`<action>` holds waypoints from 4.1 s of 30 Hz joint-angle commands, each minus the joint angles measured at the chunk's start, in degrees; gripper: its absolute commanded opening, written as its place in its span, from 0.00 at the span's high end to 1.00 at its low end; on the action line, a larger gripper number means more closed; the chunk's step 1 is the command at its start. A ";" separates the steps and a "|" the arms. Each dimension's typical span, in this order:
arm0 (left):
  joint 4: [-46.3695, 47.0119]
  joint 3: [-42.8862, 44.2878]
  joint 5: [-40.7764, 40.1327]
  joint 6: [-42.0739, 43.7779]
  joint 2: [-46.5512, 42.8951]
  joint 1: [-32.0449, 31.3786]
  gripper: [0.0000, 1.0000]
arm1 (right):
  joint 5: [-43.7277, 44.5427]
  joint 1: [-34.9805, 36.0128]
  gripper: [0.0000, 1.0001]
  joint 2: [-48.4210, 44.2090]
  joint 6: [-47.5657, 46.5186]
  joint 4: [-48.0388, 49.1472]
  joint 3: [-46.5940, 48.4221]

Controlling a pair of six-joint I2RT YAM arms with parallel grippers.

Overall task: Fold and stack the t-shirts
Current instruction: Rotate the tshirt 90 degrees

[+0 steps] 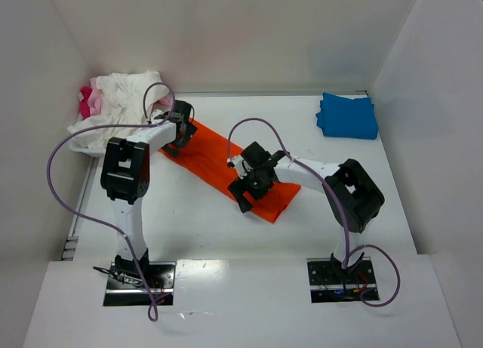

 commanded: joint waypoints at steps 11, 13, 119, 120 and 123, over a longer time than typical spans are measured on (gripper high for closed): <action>2.07 6.34 3.06 6.27 5.42 0.24 0.00 | 12.22 -6.58 0.00 -8.28 2.08 -0.88 4.48; 2.08 6.34 3.57 6.78 5.42 0.24 0.00 | 12.89 -6.58 0.00 -8.78 2.75 -0.88 4.49; -1.62 37.19 25.77 43.03 26.17 -2.80 0.00 | 26.04 -1.22 0.00 -20.82 16.90 8.48 3.83; -2.67 38.31 26.06 43.24 26.86 -3.51 0.00 | 26.33 -1.46 0.00 -20.82 16.90 8.70 3.61; -4.45 40.35 25.54 44.30 27.92 -5.82 0.00 | 27.65 -1.95 0.00 -21.64 16.90 8.86 2.47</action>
